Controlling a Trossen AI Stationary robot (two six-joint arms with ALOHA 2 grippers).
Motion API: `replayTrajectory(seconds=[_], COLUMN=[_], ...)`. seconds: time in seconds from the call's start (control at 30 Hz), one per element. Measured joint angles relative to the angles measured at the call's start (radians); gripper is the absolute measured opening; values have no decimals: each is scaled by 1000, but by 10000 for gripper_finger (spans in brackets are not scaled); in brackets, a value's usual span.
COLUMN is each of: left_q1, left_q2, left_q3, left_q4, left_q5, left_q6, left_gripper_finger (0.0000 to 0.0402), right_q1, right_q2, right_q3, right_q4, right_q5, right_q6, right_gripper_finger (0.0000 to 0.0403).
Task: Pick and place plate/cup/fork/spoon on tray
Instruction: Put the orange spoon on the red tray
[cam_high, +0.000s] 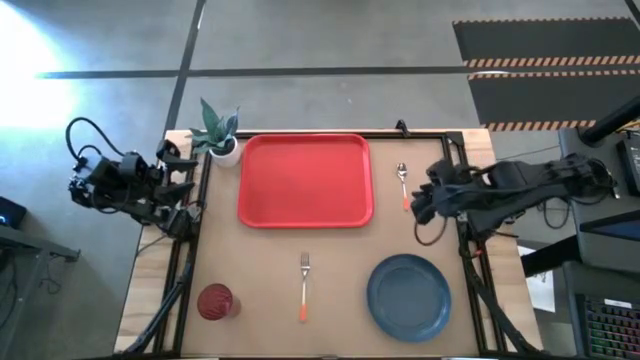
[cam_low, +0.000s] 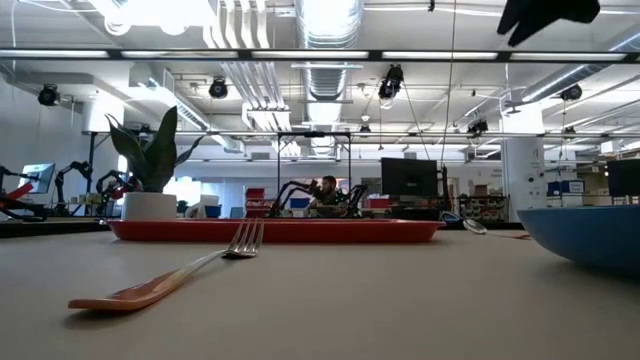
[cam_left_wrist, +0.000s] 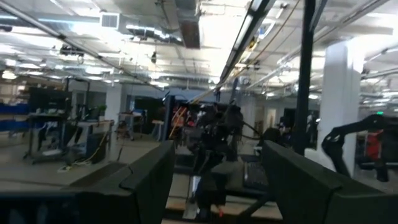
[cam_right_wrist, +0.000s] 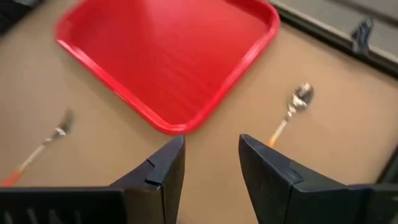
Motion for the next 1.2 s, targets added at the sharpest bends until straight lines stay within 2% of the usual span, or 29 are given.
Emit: replayTrajectory(seconds=[0.1,0.23,0.4,0.5,0.63,0.77,0.97,1.07,1.2], left_q1=[0,0,0,0,0,0,0,0,0], left_q2=[-26,-54,-80,-88,-96,-96,-97,-97,-97], left_q3=[-5,-4,-2,1,1,-1,0,0,-1], left_q4=[-41,-83,-98,-98,-103,-105,-108,-109,-109], left_q5=[-4,-8,-8,-8,-8,-8,-8,-8,-8], left_q6=[-24,-54,-53,-53,-53,-53,-54,-54,-54], left_gripper_finger=[225,225,225,225,225,225,225,225,225], right_q1=[-75,-204,-353,-426,-531,-619,-674,-696,-715], right_q2=[4,6,20,66,168,284,424,494,581], right_q3=[-39,-111,-256,-345,-414,-420,-316,-238,-135], right_q4=[6,70,330,463,502,497,478,368,136], right_q5=[-51,-192,-374,-447,-529,-539,-558,-535,-478], right_q6=[-1,-5,-110,-171,-234,-300,-418,-469,-522], right_gripper_finger=[141,141,141,141,141,139,131,129,132])
